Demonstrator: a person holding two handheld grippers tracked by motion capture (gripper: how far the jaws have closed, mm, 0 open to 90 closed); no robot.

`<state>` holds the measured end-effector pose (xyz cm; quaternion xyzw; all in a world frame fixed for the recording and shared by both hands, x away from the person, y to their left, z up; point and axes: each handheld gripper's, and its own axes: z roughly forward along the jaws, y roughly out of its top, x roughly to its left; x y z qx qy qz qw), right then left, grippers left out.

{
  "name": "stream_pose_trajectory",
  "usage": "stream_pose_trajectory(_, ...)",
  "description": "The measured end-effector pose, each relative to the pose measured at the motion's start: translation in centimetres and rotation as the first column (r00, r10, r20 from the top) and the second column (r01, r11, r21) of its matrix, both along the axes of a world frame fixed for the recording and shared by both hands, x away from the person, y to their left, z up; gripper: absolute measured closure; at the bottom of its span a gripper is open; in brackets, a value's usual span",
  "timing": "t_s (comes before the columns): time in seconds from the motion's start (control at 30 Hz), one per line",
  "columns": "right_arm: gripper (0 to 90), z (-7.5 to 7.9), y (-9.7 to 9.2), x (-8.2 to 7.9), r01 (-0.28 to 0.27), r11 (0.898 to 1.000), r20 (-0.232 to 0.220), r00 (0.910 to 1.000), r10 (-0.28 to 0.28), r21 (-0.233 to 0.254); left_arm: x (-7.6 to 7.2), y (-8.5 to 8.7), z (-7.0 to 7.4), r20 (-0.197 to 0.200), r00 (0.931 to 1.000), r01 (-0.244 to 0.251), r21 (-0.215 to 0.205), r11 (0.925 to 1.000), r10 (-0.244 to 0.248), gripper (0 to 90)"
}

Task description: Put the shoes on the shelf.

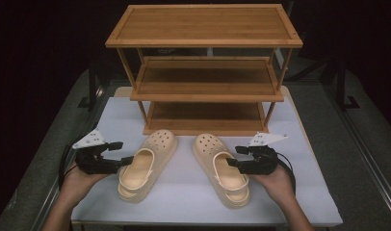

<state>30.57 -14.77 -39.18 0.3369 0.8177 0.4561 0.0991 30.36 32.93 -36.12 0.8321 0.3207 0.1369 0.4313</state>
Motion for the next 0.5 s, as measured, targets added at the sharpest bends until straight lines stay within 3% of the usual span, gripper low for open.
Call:
stream_pose_trajectory(0.13, 43.5, -0.2, 0.0, 0.2, 0.001, 1.0, -0.007, 1.0, -0.001, -0.007, 1.0, -1.6, -1.0, -0.013, 0.9994, 0.032, 0.018, 0.9993, -0.031, 38.6)
stream_pose_trajectory(0.23, 45.1, -0.4, 0.1, 0.4, 0.005, 1.0, -0.007, 1.0, -0.005, -0.019, 1.8, -2.4, -1.7, -0.014, 0.9995, 0.028, 0.041, 0.9988, -0.027, 45.0)
stream_pose_trajectory(0.33, 49.6, -0.7, 0.1, 0.7, 0.008, 0.999, -0.015, 0.9998, -0.008, -0.031, 2.4, -2.9, -2.3, -0.017, 0.9995, 0.029, 0.077, 0.9966, -0.028, 53.2)
stream_pose_trajectory(0.43, 59.4, -1.2, 0.3, 0.9, 0.0, 0.999, -0.024, 0.9997, -0.001, -0.041, 2.6, -3.0, -2.4, 0.007, 0.9999, 0.007, 0.094, 0.9956, -0.008, 63.2)
stream_pose_trajectory(0.5, 62.4, -1.2, 0.3, 1.0, -0.002, 0.999, -0.026, 0.9997, 0.001, -0.044, 2.6, -3.0, -2.4, 0.015, 0.9999, -0.001, 0.097, 0.9953, 0.0, 65.0)
